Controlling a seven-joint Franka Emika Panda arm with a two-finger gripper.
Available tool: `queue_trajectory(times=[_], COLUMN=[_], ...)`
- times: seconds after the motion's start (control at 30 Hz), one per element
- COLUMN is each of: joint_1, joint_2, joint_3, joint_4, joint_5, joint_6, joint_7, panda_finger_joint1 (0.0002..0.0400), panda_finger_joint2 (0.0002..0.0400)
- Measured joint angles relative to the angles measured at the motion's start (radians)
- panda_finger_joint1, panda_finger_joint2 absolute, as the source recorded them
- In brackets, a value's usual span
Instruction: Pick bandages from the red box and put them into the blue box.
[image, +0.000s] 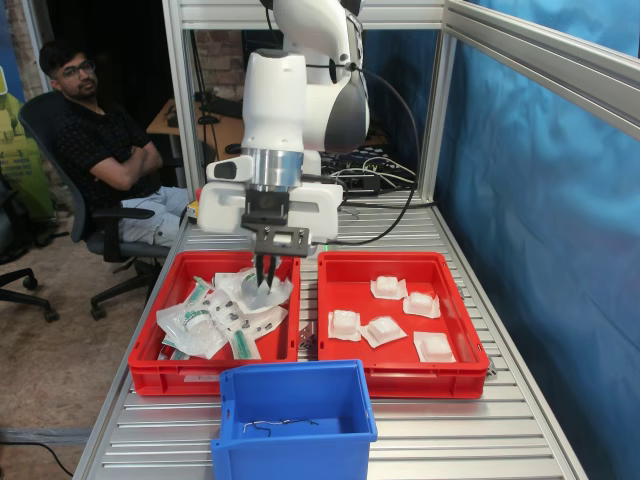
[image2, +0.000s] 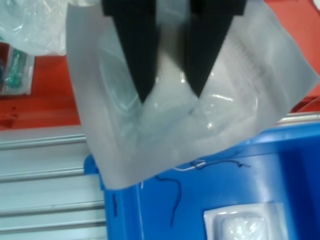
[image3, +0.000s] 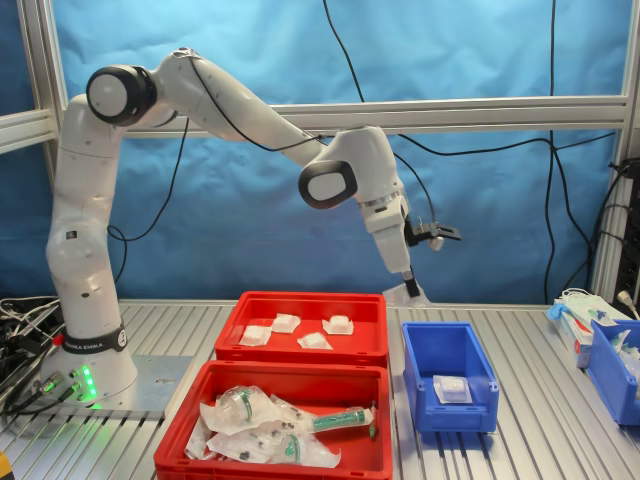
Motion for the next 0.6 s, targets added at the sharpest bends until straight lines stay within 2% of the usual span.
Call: queue_trajectory(times=[0.07, 0.1, 0.27, 0.5, 0.6], joint_1=[0.000, -0.001, 0.000, 0.000, 0.000], joint_2=[0.021, 0.043, 0.114, 0.212, 0.273], joint_3=[-0.007, -0.011, -0.015, -0.015, -0.015], joint_4=[0.015, 0.029, 0.069, 0.132, 0.177], joint_5=[0.011, 0.029, 0.074, 0.112, 0.145], joint_6=[0.000, 0.000, 0.000, -0.001, -0.002], joint_7=[0.000, 0.000, 0.000, 0.000, 0.000], panda_finger_joint1=[0.0037, 0.0037, 0.0037, 0.0037, 0.0037], panda_finger_joint2=[0.0037, 0.0037, 0.0037, 0.0037, 0.0037])
